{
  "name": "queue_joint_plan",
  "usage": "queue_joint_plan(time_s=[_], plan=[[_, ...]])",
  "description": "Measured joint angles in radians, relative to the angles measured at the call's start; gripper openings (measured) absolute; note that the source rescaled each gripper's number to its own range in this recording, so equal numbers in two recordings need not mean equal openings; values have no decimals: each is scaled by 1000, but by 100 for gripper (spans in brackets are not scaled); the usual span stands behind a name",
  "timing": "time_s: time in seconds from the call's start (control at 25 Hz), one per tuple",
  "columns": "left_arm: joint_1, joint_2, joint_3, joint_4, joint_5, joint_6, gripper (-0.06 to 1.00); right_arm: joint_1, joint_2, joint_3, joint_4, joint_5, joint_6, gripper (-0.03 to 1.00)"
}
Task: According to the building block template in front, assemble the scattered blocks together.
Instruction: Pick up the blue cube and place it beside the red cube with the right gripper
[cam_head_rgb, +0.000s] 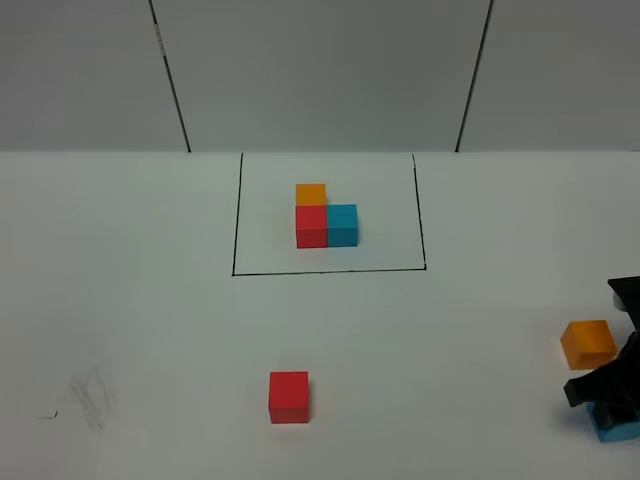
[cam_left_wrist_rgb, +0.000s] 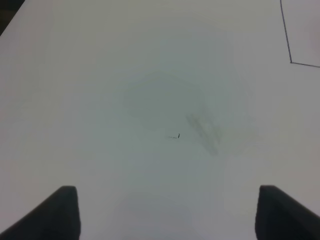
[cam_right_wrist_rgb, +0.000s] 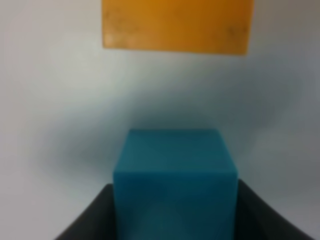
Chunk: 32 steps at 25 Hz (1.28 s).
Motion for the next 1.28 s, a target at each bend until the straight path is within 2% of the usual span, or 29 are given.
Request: queue_joint_plan(time_s=[0.28,0.48,0.64,0.84,1.0,1.28], plan=[[0,0,0,0,0,0,60,25,-126,-158,13,311,-71,1],[0,0,0,0,0,0,60,148,-225,-236,17,398,-191,1],[0,0,0,0,0,0,60,304,-243,-247,27,387,-323,1],[0,0,0,0,0,0,60,481,-204,-247,28,259,-547,1],[0,0,0,0,0,0,60,553,-140,-248,28,154,-636,1],[0,0,0,0,0,-1,60,637,36,-333,1,140,-672,1]])
